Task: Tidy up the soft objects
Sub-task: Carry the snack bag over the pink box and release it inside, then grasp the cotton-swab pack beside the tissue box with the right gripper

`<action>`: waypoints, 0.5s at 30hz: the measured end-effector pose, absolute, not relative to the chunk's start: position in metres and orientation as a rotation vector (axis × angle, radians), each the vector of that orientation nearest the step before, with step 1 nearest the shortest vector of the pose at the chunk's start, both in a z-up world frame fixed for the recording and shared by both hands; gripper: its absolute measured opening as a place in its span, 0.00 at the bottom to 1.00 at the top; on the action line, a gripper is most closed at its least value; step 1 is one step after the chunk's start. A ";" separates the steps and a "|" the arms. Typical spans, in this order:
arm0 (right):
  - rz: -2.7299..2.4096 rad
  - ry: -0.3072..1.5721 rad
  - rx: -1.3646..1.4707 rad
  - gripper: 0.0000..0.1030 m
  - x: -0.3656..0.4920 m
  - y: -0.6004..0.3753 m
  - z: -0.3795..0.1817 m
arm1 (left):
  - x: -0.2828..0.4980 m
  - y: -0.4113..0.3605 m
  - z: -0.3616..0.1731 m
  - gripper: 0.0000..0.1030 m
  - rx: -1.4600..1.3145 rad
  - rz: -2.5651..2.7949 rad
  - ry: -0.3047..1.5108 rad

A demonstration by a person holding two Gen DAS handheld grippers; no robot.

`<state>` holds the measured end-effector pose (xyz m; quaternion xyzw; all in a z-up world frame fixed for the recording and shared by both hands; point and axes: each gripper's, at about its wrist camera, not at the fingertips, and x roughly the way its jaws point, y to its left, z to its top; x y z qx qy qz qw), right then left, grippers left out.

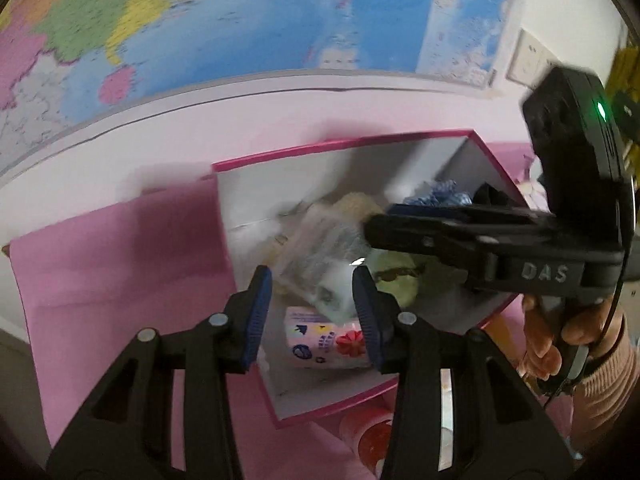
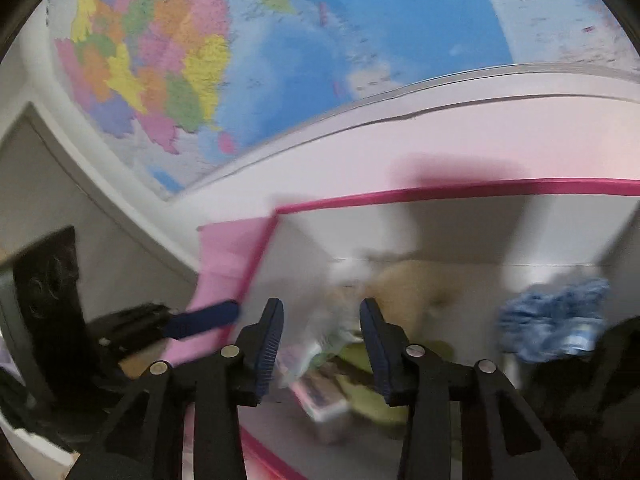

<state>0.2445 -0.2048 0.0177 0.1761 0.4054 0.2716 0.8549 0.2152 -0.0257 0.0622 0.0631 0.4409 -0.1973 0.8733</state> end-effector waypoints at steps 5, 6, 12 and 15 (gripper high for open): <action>0.549 0.792 0.341 0.42 0.207 -0.227 0.036 | 0.192 -0.007 0.082 0.43 0.099 -0.414 0.838; 0.560 0.771 0.334 0.42 0.193 -0.233 0.042 | 0.185 -0.005 0.088 0.44 0.092 -0.424 0.813; 0.594 0.687 0.300 0.45 0.126 -0.254 0.067 | 0.120 -0.009 0.118 0.48 0.107 -0.544 0.674; 0.604 0.682 0.285 0.47 0.093 -0.265 0.068 | 0.087 -0.019 0.119 0.50 0.117 -0.624 0.648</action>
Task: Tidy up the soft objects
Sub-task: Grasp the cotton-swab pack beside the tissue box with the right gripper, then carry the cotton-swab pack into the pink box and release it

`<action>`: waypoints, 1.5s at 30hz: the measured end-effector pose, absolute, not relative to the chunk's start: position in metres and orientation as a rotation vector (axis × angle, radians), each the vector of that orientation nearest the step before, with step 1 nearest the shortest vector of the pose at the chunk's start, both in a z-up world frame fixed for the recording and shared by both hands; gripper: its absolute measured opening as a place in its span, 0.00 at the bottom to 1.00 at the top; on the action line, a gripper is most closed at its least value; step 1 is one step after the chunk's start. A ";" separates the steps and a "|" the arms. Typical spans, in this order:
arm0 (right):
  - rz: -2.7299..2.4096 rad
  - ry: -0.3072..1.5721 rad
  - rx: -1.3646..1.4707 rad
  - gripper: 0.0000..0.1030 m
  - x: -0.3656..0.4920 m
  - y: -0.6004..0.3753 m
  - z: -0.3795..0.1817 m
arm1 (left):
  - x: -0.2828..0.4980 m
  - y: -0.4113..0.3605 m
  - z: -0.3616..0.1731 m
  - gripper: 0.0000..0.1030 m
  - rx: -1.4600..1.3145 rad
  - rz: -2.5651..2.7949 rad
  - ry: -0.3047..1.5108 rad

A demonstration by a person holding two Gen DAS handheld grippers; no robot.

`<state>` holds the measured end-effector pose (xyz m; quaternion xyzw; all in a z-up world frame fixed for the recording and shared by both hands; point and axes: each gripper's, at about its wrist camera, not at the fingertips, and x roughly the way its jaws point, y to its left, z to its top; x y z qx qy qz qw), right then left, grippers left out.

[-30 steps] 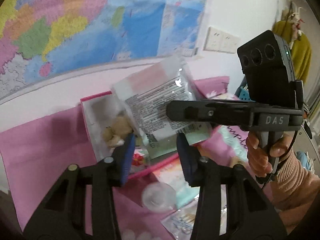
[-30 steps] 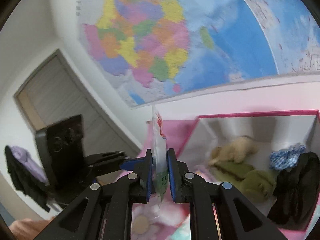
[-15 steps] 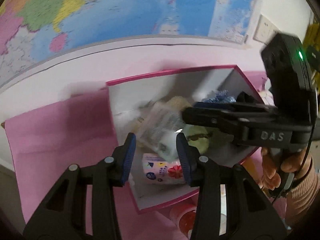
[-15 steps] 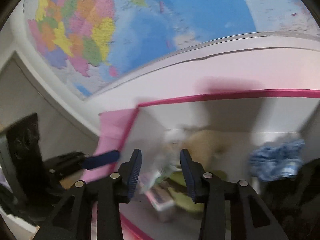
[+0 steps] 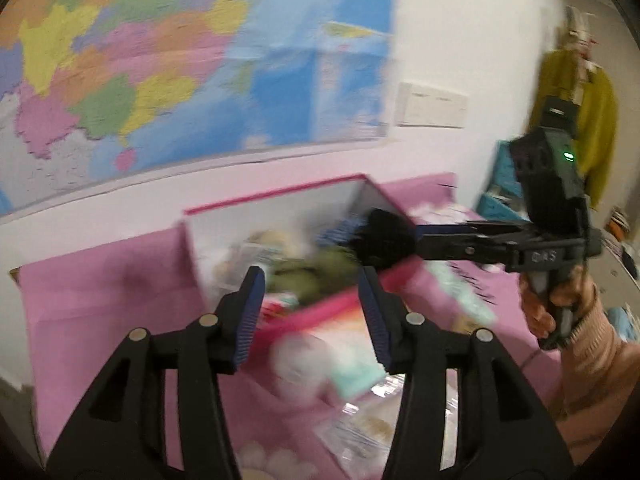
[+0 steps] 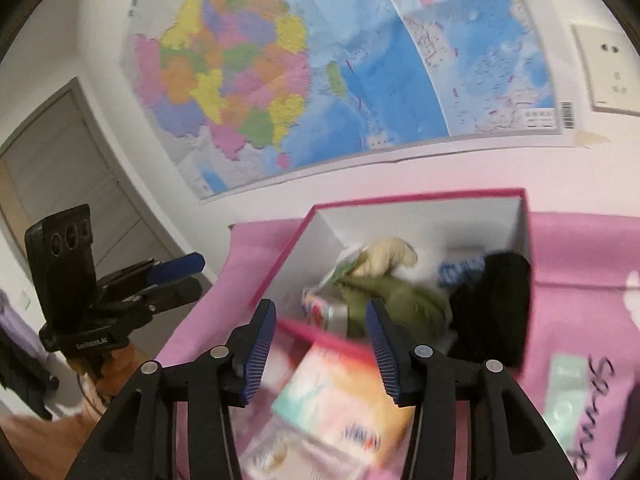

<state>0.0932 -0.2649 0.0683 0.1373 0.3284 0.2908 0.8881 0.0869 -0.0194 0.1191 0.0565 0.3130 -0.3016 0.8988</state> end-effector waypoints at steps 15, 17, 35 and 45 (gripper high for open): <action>0.619 0.939 0.311 0.51 0.029 -0.255 -0.021 | 0.027 -0.051 0.021 0.50 0.186 -0.675 0.876; 0.597 0.961 0.296 0.51 0.033 -0.250 -0.029 | 0.025 -0.044 0.009 0.50 0.165 -0.637 0.919; 0.514 0.849 0.272 0.12 0.020 -0.266 -0.026 | 0.020 -0.010 -0.024 0.50 0.017 -0.618 1.030; 0.467 0.846 0.308 0.12 0.026 -0.291 -0.038 | 0.041 -0.045 -0.034 0.52 -0.028 -0.760 1.086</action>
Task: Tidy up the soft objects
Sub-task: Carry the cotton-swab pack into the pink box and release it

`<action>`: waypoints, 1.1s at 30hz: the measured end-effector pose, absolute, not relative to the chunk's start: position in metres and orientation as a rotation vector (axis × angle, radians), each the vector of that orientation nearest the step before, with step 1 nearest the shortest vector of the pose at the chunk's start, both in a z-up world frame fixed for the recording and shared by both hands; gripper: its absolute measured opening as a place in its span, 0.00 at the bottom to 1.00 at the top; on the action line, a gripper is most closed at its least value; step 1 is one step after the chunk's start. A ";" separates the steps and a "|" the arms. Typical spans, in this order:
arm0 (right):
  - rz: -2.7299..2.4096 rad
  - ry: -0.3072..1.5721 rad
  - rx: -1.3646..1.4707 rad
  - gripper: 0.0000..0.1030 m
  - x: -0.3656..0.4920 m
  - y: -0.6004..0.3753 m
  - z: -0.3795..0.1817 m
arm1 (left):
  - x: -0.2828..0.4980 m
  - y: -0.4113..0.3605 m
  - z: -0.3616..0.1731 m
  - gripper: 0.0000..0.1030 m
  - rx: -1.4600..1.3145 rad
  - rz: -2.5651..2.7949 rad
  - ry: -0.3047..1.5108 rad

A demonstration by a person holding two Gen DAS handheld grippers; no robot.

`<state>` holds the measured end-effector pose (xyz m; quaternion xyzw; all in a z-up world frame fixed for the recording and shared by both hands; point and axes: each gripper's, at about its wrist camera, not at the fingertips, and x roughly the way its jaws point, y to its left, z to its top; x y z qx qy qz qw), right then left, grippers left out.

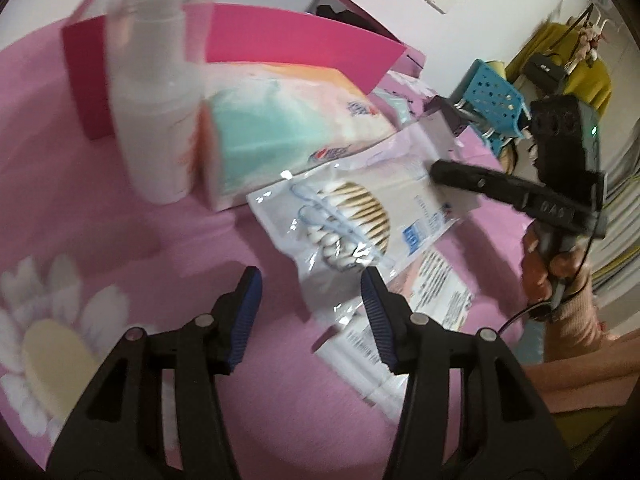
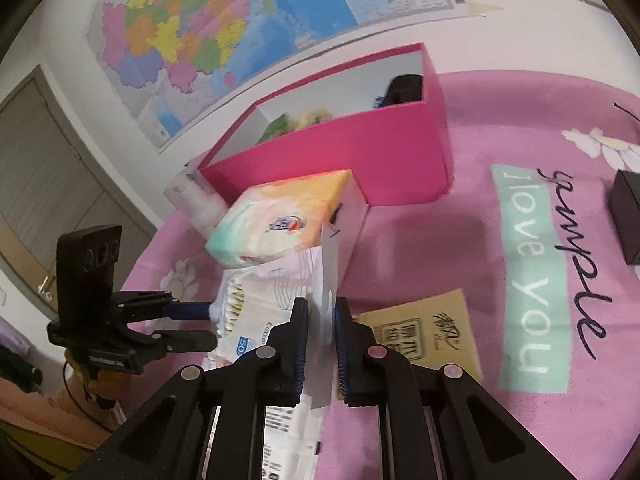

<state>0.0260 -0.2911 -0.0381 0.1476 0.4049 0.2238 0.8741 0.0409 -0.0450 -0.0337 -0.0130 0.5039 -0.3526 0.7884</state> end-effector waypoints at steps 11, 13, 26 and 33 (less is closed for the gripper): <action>0.514 0.795 0.342 0.12 0.018 -0.299 -0.018 | 0.037 -0.065 -0.006 0.38 -0.006 -0.794 1.028; 0.525 0.767 0.341 0.12 0.018 -0.302 -0.005 | 0.036 -0.063 0.011 0.38 0.006 -0.793 0.984; 0.508 0.661 0.353 0.12 0.091 -0.317 0.054 | 0.116 -0.092 0.094 0.38 0.097 -0.659 0.843; 0.467 0.696 0.370 0.12 0.150 -0.316 0.050 | 0.172 -0.106 0.093 0.38 0.131 -0.558 0.880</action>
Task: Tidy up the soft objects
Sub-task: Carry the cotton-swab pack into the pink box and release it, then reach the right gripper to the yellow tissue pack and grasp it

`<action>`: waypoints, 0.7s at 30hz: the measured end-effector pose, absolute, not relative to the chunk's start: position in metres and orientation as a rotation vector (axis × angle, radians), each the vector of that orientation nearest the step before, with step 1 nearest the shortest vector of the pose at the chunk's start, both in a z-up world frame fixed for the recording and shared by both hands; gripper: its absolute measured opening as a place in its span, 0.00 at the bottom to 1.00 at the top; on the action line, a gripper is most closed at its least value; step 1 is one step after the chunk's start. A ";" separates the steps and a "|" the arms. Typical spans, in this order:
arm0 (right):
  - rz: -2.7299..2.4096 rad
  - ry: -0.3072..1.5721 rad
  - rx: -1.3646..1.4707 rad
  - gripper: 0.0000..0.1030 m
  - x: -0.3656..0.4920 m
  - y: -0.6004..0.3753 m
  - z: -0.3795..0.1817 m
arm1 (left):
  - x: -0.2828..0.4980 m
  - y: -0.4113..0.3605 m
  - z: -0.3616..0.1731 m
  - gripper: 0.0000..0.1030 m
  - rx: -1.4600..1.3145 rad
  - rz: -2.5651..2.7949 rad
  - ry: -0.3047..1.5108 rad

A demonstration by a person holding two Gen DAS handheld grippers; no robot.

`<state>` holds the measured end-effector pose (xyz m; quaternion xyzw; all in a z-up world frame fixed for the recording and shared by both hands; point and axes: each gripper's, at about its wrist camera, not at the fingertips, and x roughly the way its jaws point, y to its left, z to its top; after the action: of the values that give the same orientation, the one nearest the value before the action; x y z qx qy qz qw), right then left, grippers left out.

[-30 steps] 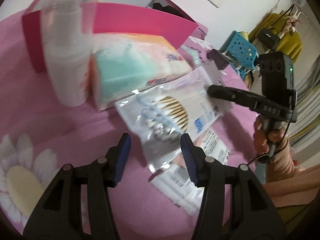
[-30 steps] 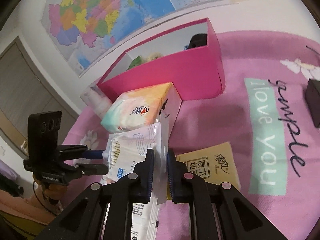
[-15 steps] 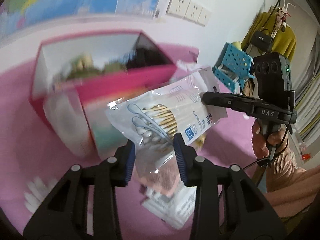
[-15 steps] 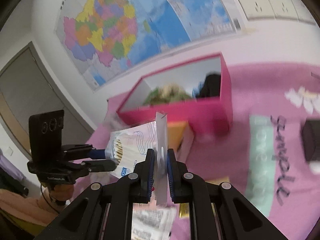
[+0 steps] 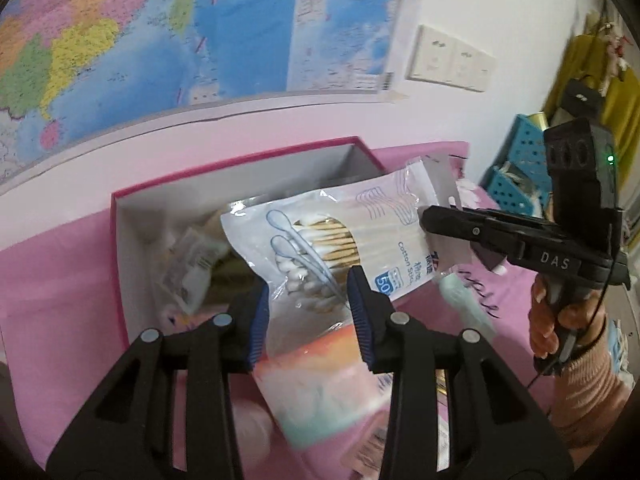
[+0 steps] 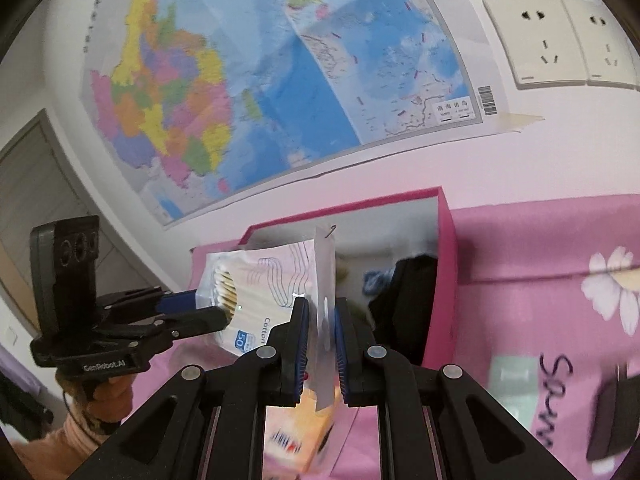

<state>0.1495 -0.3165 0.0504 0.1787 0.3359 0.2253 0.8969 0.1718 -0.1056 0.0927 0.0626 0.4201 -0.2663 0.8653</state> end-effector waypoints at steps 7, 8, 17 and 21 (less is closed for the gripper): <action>0.416 0.757 0.380 0.13 0.189 -0.314 0.040 | 0.209 -0.113 0.082 0.39 0.154 -0.488 0.946; 0.406 0.763 0.379 0.13 0.192 -0.313 0.039 | 0.214 -0.114 0.080 0.39 0.157 -0.479 0.955; 0.259 0.763 0.321 0.30 0.217 -0.318 0.033 | 0.232 -0.101 0.070 0.45 0.133 -0.343 0.976; 0.282 0.731 0.294 0.31 0.198 -0.319 0.039 | 0.213 -0.097 0.076 0.45 0.147 -0.372 0.920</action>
<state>0.1977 -0.3190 0.0394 0.1429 0.3551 0.1368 0.9137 0.2133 -0.0968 0.0763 0.0706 0.4410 -0.1783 0.8768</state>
